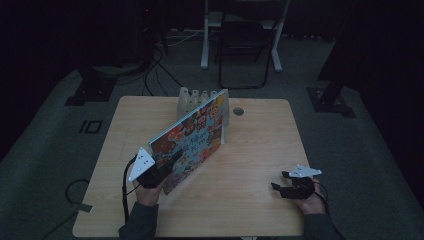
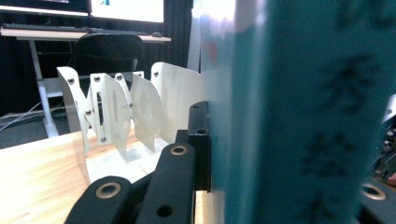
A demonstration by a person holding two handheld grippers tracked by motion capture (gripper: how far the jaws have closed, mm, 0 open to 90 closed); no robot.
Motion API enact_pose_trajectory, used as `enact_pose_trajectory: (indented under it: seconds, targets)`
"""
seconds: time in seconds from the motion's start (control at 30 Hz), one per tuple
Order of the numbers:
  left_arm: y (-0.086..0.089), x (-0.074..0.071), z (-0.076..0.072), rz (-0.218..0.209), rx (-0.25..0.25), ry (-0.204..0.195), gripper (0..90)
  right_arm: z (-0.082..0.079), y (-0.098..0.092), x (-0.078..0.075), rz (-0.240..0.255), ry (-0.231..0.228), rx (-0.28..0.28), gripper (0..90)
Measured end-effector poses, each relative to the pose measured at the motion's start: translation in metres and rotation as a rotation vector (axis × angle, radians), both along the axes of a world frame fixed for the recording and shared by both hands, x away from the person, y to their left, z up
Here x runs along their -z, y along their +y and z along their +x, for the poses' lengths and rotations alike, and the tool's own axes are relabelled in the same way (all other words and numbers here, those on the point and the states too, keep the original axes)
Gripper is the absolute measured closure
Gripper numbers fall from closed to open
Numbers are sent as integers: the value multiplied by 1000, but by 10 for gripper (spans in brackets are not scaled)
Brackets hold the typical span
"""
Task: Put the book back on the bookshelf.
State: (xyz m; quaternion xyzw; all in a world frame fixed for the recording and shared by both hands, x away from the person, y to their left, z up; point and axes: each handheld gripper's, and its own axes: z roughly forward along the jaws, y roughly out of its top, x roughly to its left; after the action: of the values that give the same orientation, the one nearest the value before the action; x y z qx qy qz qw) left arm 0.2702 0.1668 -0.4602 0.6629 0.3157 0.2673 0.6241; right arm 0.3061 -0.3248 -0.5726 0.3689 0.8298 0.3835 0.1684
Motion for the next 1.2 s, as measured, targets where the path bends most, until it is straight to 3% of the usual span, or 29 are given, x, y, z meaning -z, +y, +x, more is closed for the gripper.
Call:
enact_pose_trajectory:
  seconds: [0.43, 1.2]
  targets:
    - [1, -2, -1, 24, -31, -9, 812, 0, 0, 0, 0, 0, 0, 301]
    - [8, -2, -5, 23, -93, -10, 812, 0, 0, 0, 0, 0, 0, 301]
